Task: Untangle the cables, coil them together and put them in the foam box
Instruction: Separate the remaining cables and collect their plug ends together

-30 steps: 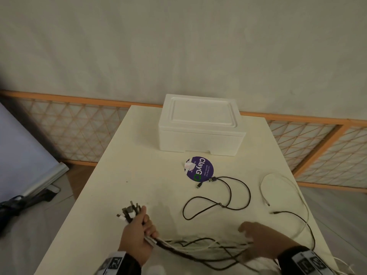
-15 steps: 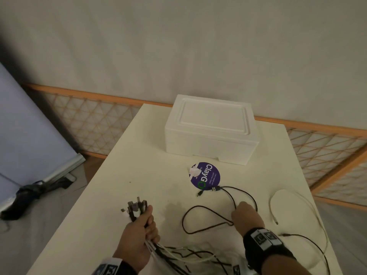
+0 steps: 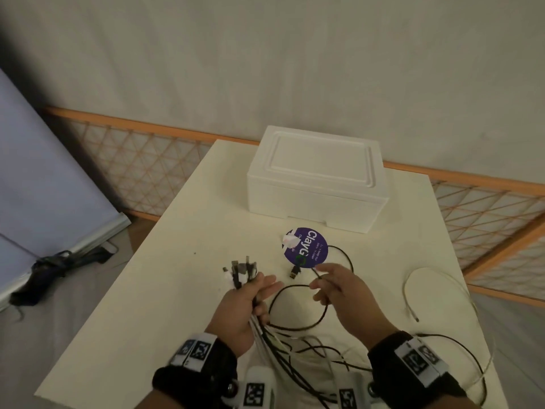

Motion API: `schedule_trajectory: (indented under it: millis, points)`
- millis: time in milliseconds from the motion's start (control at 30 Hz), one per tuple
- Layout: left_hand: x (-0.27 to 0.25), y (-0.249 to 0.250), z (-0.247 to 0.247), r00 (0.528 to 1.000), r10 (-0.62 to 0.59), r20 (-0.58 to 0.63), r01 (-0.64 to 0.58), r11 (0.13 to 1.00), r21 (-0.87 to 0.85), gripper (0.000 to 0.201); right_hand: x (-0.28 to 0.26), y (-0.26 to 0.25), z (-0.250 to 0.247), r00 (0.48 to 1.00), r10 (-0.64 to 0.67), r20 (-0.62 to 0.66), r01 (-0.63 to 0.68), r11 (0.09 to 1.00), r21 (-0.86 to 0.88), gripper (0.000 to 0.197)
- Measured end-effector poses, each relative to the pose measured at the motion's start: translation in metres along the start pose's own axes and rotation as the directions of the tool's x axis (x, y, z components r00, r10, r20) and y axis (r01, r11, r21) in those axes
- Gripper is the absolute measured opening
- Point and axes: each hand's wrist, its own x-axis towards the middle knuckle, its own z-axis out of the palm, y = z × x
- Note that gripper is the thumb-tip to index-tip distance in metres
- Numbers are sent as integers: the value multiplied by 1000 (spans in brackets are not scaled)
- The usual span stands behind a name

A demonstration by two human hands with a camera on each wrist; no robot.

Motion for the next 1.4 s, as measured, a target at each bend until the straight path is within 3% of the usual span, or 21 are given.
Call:
schedule_trajectory:
  millis: [133,267,400,500,633,700,800,900,967,1033,1100,1267,1400]
  points:
    - [1,0,10,996,28,81,-37,994,108,28,-21,-6,12,967,-143,209,208,920,-333,24]
    - [3,-1,10,998,51,43,-55,994,91,25,-30,-8,10,930,-129,343,280,855,-437,27]
    - [10,4,-4,996,73,-43,-73,997,1,18,-33,-12,-8,969,-102,226,198,869,-454,21]
    - [18,13,-28,984,98,-149,-115,988,-108,18,-32,-5,-32,983,33,180,73,832,-550,18]
    - [24,25,-64,965,104,-243,-145,977,-157,20,-26,15,-63,988,152,4,-119,791,-600,47]
    - [25,22,-74,966,92,-242,-129,981,-142,18,-16,29,-66,984,172,-39,-158,765,-624,48]
    - [26,12,-79,960,80,-268,-115,986,-118,18,3,44,-52,990,123,-70,-139,766,-627,16]
    - [26,5,-82,929,100,-356,-147,983,-108,26,25,47,-27,998,56,-19,-55,753,-656,30]
    - [22,2,-82,917,107,-385,-171,976,-136,28,36,48,-8,994,16,107,62,727,-684,44]
    - [18,1,-81,917,113,-382,-180,973,-146,30,41,53,9,954,50,296,209,595,-776,53]
    - [11,2,-77,923,130,-363,-196,969,-151,33,44,60,17,924,89,372,294,458,-839,51]
    - [-5,8,-59,931,235,-278,-278,952,-126,45,49,65,11,970,95,223,164,417,-894,30]
    - [-11,12,-37,914,364,-181,-373,928,-19,42,42,42,-4,989,61,137,83,542,-836,23]
